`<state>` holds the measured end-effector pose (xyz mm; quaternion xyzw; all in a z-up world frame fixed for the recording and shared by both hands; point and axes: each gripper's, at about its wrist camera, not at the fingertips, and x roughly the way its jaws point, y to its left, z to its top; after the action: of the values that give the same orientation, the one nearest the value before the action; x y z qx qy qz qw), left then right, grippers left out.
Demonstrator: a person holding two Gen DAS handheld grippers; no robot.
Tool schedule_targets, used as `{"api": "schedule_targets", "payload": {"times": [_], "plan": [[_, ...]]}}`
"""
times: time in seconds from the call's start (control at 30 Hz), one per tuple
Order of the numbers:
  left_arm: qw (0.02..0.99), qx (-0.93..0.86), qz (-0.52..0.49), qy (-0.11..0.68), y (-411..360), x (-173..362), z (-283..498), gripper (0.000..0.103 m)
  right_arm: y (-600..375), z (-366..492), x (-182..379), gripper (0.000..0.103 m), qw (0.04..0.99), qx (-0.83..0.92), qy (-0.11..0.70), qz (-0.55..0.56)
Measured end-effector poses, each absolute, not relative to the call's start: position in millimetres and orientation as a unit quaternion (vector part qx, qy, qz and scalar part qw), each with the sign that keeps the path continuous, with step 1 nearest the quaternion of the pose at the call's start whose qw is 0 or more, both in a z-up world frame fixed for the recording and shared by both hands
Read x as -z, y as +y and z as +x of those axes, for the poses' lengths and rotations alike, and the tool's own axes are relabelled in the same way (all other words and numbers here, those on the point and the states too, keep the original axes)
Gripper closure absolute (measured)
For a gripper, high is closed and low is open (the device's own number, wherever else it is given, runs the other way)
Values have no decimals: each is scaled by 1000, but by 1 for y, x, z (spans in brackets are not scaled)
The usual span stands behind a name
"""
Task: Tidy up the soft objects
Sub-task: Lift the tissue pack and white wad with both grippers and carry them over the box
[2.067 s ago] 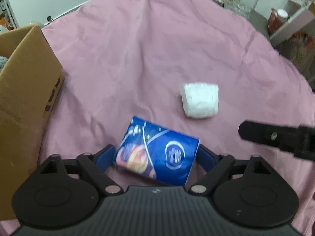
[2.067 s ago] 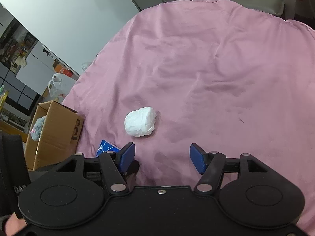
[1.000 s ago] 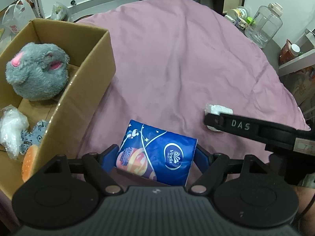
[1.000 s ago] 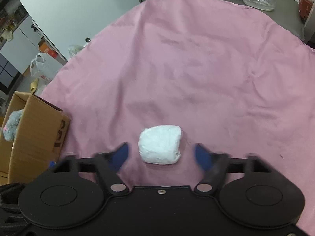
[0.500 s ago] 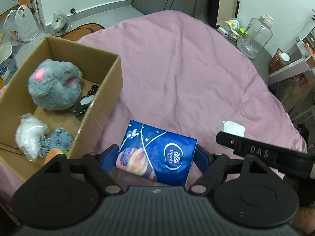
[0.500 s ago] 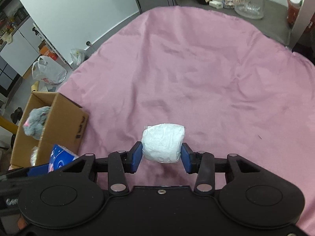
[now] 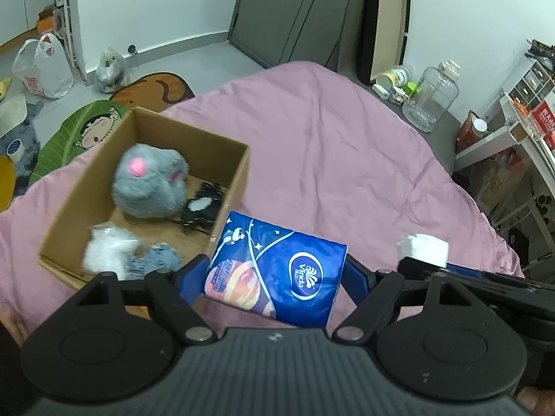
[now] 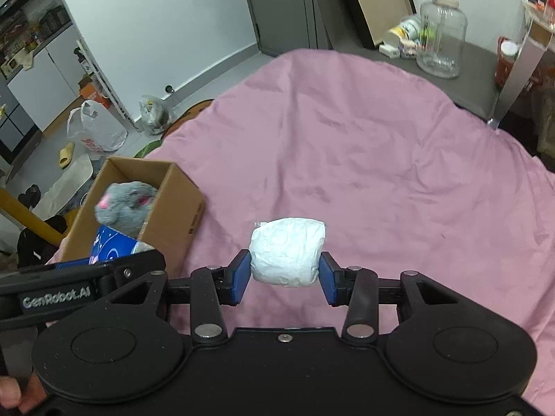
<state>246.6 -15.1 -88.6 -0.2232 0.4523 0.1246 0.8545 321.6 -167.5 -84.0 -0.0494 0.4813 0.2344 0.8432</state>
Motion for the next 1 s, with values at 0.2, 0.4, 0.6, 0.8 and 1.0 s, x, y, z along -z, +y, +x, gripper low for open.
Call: {"api": "schedule_targets", "payload": {"times": [0.2,0.4,0.6,0.8,1.0], "plan": [[861,-122,-222,442,4,75,228,23,-147,296,62,61,851,-239,464,-57],[871,-109,-211,431,21,61,209,23,-126,274,48,61,857,-239,453,-60],[874,-103,-212,425,42,54,191,23,-102,256,41,61,859,-240,447,-65],[876,-106,-207,423,65,48,175,23,-82,240,33,61,862,-245,439,-68],[876,-109,-197,426,84,42,163,23,-72,226,25,61,868,-241,430,-58]]}}
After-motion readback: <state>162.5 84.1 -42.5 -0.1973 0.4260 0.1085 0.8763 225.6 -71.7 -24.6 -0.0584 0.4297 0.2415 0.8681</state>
